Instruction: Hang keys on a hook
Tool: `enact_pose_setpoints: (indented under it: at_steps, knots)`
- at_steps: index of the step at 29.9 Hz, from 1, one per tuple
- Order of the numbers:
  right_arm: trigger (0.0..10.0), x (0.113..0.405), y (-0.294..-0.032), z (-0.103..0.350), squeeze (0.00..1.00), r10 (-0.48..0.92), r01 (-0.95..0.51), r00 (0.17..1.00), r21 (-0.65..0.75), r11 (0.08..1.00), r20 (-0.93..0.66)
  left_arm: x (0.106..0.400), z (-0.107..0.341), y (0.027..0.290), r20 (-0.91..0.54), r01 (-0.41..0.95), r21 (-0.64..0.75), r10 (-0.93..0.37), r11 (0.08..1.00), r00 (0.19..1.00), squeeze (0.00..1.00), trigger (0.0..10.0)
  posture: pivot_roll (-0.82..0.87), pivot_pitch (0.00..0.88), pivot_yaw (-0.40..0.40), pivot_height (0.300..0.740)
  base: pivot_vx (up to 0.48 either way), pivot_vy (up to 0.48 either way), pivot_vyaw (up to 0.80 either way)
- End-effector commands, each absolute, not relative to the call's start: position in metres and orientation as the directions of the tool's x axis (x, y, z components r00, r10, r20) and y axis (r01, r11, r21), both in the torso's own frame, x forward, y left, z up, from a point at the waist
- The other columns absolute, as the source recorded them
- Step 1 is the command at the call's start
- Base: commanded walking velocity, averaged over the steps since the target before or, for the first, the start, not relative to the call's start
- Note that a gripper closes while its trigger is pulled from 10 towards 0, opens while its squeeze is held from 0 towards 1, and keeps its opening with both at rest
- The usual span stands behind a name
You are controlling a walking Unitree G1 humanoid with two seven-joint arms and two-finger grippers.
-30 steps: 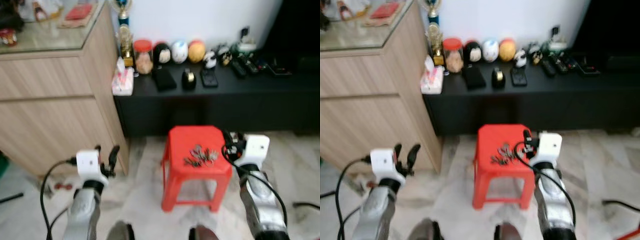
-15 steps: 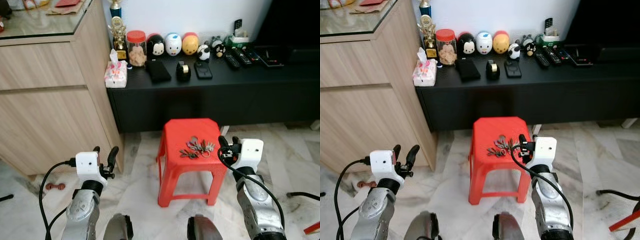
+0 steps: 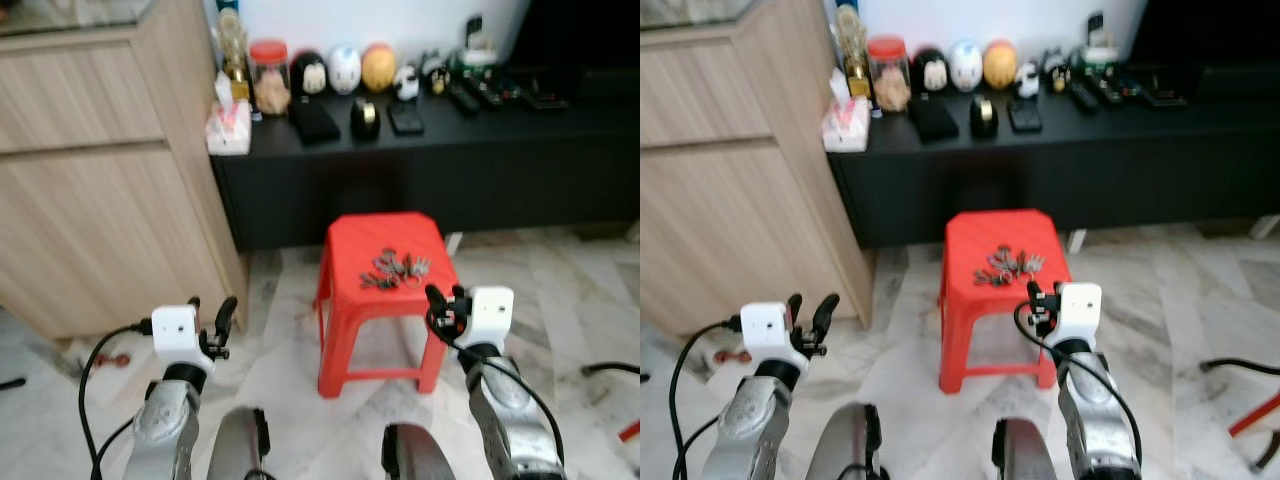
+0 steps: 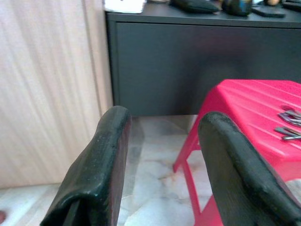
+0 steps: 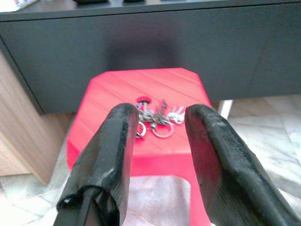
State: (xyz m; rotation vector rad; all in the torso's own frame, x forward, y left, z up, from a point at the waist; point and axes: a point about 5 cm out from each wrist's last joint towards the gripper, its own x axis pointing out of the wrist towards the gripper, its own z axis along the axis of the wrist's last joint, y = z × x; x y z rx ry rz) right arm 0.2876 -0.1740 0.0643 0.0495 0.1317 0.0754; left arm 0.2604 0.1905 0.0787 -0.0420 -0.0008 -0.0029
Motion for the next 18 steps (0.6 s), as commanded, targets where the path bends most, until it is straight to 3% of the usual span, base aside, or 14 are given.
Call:
enact_pose_setpoints:
  at_steps: [1,18]
  knots:
    - [10.0,0.2893,-0.1737,0.0675,0.00,0.084,-0.078,0.989,0.059,0.995,-0.118,0.2627,0.0831,0.1899,0.015,0.007,-0.045,-0.006,0.999,1.000,0.00,10.0,-0.14,0.085,-0.015,0.601,0.000,0.000,0.00]
    - [10.0,0.2886,-0.1715,0.0647,0.00,0.105,-0.100,0.985,0.038,0.994,-0.138,0.2647,0.0866,0.1871,0.028,0.022,-0.051,-0.021,0.998,0.999,0.00,10.0,-0.14,0.087,-0.015,0.601,0.290,0.000,0.00]
